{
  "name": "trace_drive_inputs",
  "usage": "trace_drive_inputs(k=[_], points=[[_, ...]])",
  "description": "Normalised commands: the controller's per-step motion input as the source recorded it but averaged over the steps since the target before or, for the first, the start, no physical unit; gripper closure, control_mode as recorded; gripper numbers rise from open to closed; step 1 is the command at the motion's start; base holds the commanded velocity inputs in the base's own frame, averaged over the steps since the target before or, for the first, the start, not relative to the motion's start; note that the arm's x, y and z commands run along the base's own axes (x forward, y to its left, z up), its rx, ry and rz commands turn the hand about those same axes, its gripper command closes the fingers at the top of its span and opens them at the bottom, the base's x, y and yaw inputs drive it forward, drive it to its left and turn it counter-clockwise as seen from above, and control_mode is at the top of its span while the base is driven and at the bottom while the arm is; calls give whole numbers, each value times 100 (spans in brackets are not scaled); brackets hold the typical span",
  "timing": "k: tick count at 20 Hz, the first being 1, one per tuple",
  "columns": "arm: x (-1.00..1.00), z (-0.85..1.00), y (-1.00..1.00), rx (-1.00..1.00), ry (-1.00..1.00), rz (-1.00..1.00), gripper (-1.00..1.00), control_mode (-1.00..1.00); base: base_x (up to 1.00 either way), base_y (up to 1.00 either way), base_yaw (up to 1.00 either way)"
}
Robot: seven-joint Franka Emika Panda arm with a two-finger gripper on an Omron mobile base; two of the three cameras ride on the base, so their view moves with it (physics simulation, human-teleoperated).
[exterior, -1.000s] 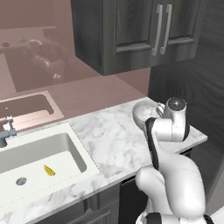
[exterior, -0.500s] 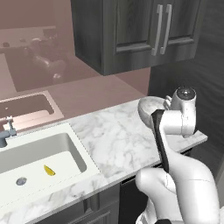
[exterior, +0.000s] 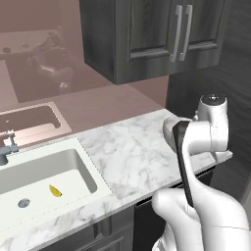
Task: Clear the mugs and bowl far away from the sink.
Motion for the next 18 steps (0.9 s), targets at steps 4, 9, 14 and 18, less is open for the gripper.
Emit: trace_drive_inputs(k=[4, 9, 14, 18], points=[[-58, 19, 13, 0, 13, 0, 100, -100, 0, 0, 0], [-45, 23, 6, 0, 2, 3, 100, -100, 0, 0, 0], [-45, 32, 1, -3, -12, 8, 100, -100, 0, 0, 0], [-43, 49, 0, -5, -21, 8, 100, -100, 0, 0, 0]])
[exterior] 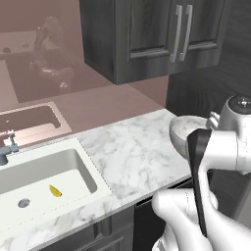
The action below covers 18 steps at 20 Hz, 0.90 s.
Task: Clear the mugs and bowl far away from the sink.
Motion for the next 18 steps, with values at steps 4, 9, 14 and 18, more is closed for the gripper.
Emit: trace_drive_inputs(k=[4, 9, 14, 18], points=[[-38, 44, 2, 0, -7, 8, 100, -100, 0, 0, 0], [-13, 31, 0, 0, 0, 1, 100, -100, 0, 0, 0], [-18, 18, 0, 0, 0, 0, 100, -100, 0, 0, 0], [-9, 2, 1, 0, 0, 0, 100, 100, -42, 6, 0]])
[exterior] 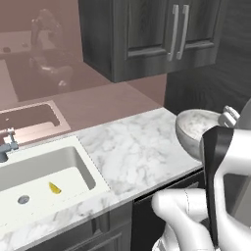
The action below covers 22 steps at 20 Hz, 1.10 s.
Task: Clear the mugs and bowl far away from the sink.
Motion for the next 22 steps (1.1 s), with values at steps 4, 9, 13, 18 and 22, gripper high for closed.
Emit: trace_drive_inputs(k=[4, 9, 13, 18, 22], points=[[0, 0, 0, 0, 0, 0, 100, 100, -42, 0, -9], [0, 0, 0, 0, 0, 0, 100, 100, -21, 0, -71], [0, 0, 0, 0, 0, 0, 100, 100, 0, 0, -100], [0, 0, 0, 0, 0, 0, 100, 100, 0, 0, -100], [0, 0, 0, 0, 0, 0, 100, 100, 0, 0, -100]])
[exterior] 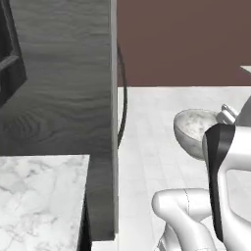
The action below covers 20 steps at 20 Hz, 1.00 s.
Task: Clear the mugs and bowl far away from the sink.
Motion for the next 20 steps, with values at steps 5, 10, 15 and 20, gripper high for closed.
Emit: trace_drive_inputs(k=[5, 10, 15, 20], points=[[0, 0, 0, 0, 0, 0, 100, 100, 0, 0, -100], [0, 0, 0, 0, 0, 0, 100, 100, 0, 0, -100], [0, 0, 0, 0, 0, 0, 100, 100, 0, 0, -100], [0, 0, 0, 0, 0, 0, 100, 100, 0, 0, -100]])
